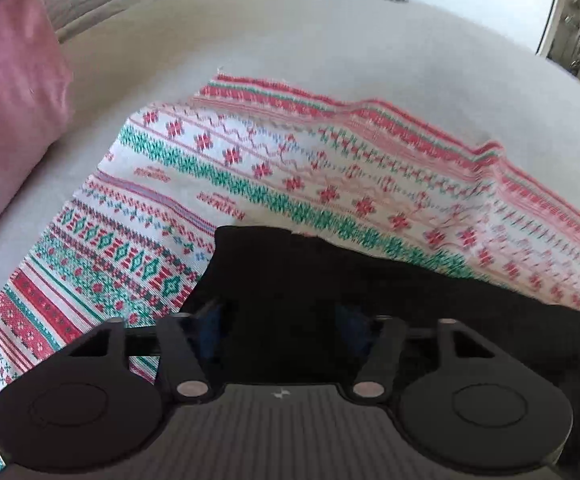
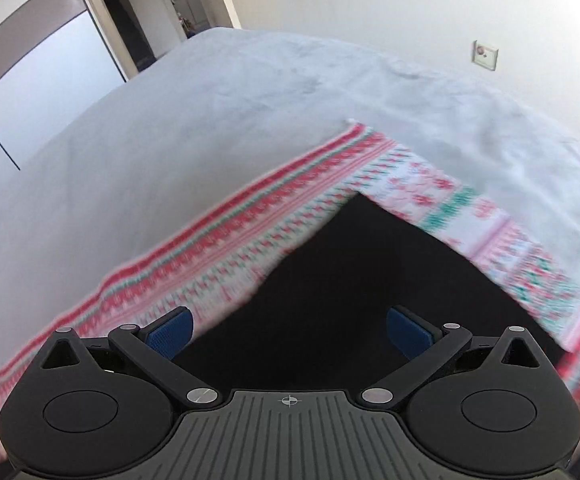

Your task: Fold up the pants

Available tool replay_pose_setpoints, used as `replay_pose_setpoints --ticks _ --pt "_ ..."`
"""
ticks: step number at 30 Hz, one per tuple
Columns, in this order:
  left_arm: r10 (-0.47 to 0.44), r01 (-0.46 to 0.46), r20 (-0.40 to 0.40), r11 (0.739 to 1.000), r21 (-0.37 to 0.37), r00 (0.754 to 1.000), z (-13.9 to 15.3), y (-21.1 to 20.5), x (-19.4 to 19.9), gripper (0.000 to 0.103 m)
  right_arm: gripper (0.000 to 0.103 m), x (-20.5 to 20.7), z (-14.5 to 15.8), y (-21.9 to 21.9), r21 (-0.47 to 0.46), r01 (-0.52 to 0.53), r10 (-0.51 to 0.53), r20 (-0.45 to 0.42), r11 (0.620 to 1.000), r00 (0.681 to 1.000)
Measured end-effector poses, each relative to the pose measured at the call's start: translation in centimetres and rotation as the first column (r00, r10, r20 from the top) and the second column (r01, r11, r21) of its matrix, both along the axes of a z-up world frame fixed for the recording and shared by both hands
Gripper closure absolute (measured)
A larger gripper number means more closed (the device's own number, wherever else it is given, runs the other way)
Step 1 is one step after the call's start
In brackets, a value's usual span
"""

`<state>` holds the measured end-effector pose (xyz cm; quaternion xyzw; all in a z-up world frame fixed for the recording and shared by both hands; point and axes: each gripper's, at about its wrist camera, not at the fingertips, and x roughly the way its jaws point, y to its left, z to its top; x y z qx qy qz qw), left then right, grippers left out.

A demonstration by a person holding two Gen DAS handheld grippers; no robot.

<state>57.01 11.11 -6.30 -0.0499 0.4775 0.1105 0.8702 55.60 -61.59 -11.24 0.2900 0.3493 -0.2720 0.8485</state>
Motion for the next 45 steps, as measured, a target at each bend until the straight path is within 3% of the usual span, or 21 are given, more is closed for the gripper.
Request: replay_pose_setpoints --ticks 3,7,9,11,13,14,16,20,25,27,29,31,34,40,43,45 --pt "0.046 -0.046 0.024 0.999 -0.009 0.999 -0.2 0.2 0.2 0.066 0.001 2.2 -1.7 0.2 -0.003 0.021 -0.021 -0.018 1.0 1.0" --pt "0.016 -0.018 0.04 0.999 0.047 0.999 0.0 -0.3 0.3 0.093 0.006 4.2 -3.4 0.8 -0.086 0.016 -0.019 -0.035 0.996 0.999" --pt "0.017 -0.019 0.062 0.999 0.034 0.998 0.1 -0.3 0.1 0.096 0.013 4.7 -4.1 1.3 -0.113 -0.018 0.014 -0.036 0.993 0.999" --pt "0.016 -0.019 0.081 0.999 0.036 0.997 0.0 -0.3 -0.1 0.096 0.065 5.1 -4.3 2.1 -0.192 -0.085 0.074 -0.06 0.978 0.995" --pt "0.019 -0.021 0.103 0.999 0.027 0.995 -0.1 -0.2 -0.3 0.096 0.095 4.8 -4.0 1.9 -0.195 -0.112 0.102 -0.06 0.974 0.993" --pt "0.019 -0.021 0.112 1.0 0.021 0.993 -0.1 -0.1 -0.4 0.096 0.099 4.5 -3.8 1.4 -0.167 -0.113 0.105 -0.051 0.98 0.993" --pt "0.023 -0.023 0.141 1.0 0.0 0.99 0.2 0.2 -0.9 0.096 0.1 3.6 -2.9 0.5 -0.14 -0.118 0.118 -0.01 0.983 0.993" --pt "0.052 -0.033 0.239 0.996 -0.086 0.97 2.1 1.3 -2.5 0.096 0.1 0.5 1.1 0.2 -0.192 -0.148 0.179 0.154 0.97 0.972" --pt "0.084 -0.008 0.372 0.98 -0.201 0.925 5.6 2.9 -6.4 0.097 0.1 -4.6 8.0 -0.4 -0.212 -0.149 0.218 0.352 0.966 0.91" --pt "0.09 0.017 0.425 0.971 -0.24 0.901 6.4 3.6 -8.6 0.096 0.1 -7.9 9.5 -0.9 -0.179 -0.136 0.2 0.418 0.974 0.886" --pt "0.062 0.047 0.446 0.972 -0.23 0.893 6.5 3.8 -10.3 0.096 0.1 -10.4 9.4 -1.5 -0.149 -0.138 0.188 0.418 0.979 0.889" --pt "0.002 0.076 0.411 0.982 -0.173 0.912 6.1 3.0 -10.8 0.096 0.1 -11.5 8.0 -2.0 -0.13 -0.143 0.18 0.346 0.981 0.921" --pt "-0.006 0.073 0.37 0.983 -0.166 0.929 5.6 2.2 -11.0 0.096 0.1 -11.5 5.5 -1.8 -0.101 -0.147 0.168 0.252 0.984 0.953" --pt "-0.016 0.065 0.338 0.989 -0.132 0.941 5.3 2.2 -11.0 0.096 0.1 -10.5 1.9 -1.9 -0.002 -0.087 0.086 0.171 0.996 0.981" --pt "-0.006 0.062 0.354 0.987 -0.149 0.935 6.2 2.8 -11.5 0.096 0.1 -10.8 3.7 -1.7 -0.003 -0.091 0.09 0.218 0.996 0.972" --pt "0.031 0.058 0.401 0.976 -0.208 0.916 7.3 3.7 -12.7 0.096 0.1 -11.6 7.0 -1.3 -0.036 -0.118 0.123 0.298 0.992 0.947"
